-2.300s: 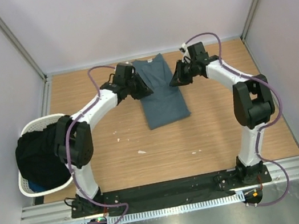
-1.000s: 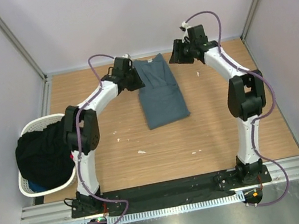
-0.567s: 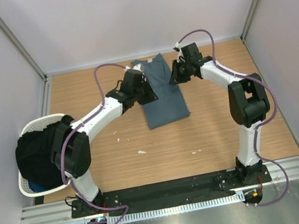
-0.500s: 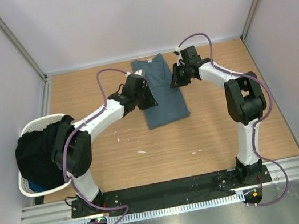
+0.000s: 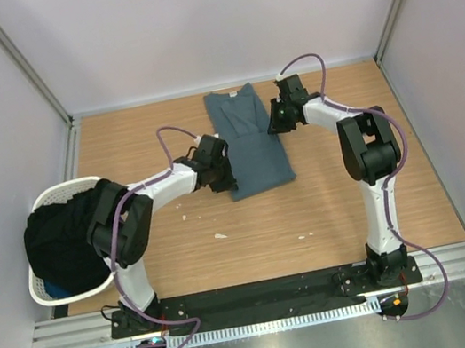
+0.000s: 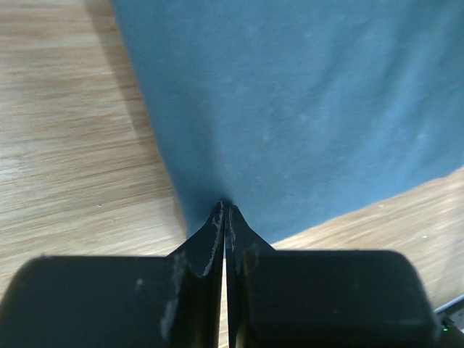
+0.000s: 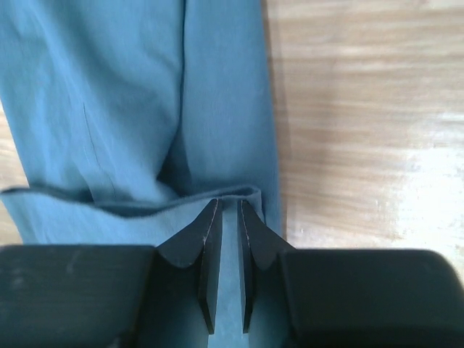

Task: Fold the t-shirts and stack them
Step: Fold the tshirt

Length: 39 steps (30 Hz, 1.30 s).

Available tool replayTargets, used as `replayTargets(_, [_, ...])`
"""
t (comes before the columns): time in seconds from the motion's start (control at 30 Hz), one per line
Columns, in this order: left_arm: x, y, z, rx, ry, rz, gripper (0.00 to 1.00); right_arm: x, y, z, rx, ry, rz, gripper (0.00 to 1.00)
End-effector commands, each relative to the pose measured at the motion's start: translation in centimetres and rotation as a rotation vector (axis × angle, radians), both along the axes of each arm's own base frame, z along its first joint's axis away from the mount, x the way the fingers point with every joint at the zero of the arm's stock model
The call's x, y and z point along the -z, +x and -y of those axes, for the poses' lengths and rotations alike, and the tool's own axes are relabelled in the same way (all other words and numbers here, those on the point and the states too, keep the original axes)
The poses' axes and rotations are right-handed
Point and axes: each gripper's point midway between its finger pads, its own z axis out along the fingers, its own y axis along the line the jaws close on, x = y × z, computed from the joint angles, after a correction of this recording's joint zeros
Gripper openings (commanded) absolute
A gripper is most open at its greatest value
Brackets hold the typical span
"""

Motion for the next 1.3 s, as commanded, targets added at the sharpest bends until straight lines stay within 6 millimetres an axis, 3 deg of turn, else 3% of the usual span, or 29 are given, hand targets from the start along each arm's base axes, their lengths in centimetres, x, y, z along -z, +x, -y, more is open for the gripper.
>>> replayTargets(0.0, [0.6,0.5,-0.4,0.008,0.027,0.025,0.00,-1.2,2.7,-0.2,0.056,0.023,0.076,0.20])
replayTargets(0.1, [0.9,0.6,-0.9,0.015,0.062,0.028,0.01,-1.6,2.5,-0.4,0.046,0.025,0.062,0.21])
replayTargets(0.2, [0.2,0.9,-1.0,0.031,0.083,0.043,0.05,-4.3,2.1,-0.1,0.035,0.015,0.094,0.33])
replayTargets(0.23, [-0.2,0.9,-1.0,0.037,0.082,0.048,0.07,-5.2,1.9,0.2,0.020,0.001,0.110,0.43])
replayTargets(0.27, [-0.8,0.8,-1.0,0.046,0.084,0.050,0.16,-5.8,1.2,0.4,0.015,-0.010,0.096,0.48])
replayTargets(0.3, [-1.4,0.8,-0.8,0.055,0.070,0.056,0.23,-8.7,0.8,0.6,0.013,-0.007,0.144,0.53])
replayTargets(0.37, [-3.5,0.6,-0.8,0.054,0.042,0.081,0.45,-10.1,-0.6,1.4,0.014,-0.039,0.141,0.65])
replayTargets(0.43, [-5.0,-0.2,-0.9,0.053,0.007,0.092,0.55,-12.6,-2.0,2.0,0.016,-0.044,0.167,0.72])
replayTargets(0.5, [-5.5,-0.9,-0.9,0.035,-0.024,0.081,0.62,-11.5,-4.5,2.4,-0.010,-0.056,0.106,0.74])
replayTargets(0.53, [-5.0,-1.8,-1.0,0.042,-0.037,0.053,0.62,-12.2,-5.4,2.6,-0.014,-0.050,0.110,0.77])
replayTargets(0.57, [-5.4,-2.1,-0.9,0.035,-0.061,0.056,0.63,-10.3,-7.3,2.6,-0.029,-0.053,0.045,0.78])
replayTargets(0.63, [-4.2,-3.4,-1.1,0.009,-0.087,0.001,0.63,-9.5,-9.2,2.8,-0.040,-0.047,0.012,0.78])
replayTargets(0.67, [-4.4,-3.4,-0.9,-0.002,-0.116,0.009,0.63,-7.5,-10.7,3.1,-0.041,-0.045,-0.037,0.78])
replayTargets(0.8, [-2.8,-4.3,-0.7,-0.060,-0.174,-0.045,0.64,-4.8,-13.7,2.4,-0.055,0.020,-0.104,0.78])
replayTargets(1.07, [-2.2,-5.4,-1.0,-0.103,-0.228,-0.076,0.66,-1.2,-15.6,0.4,-0.081,0.077,-0.142,0.74])
replayTargets(1.17, [-2.2,-6.0,-1.9,-0.115,-0.229,-0.076,0.66,-0.3,-16.0,-0.9,-0.101,0.096,-0.150,0.65])
replayTargets(1.27, [-2.2,-6.3,-3.2,-0.142,-0.226,-0.072,0.66,0.5,-16.6,-2.1,-0.100,0.107,-0.168,0.49])
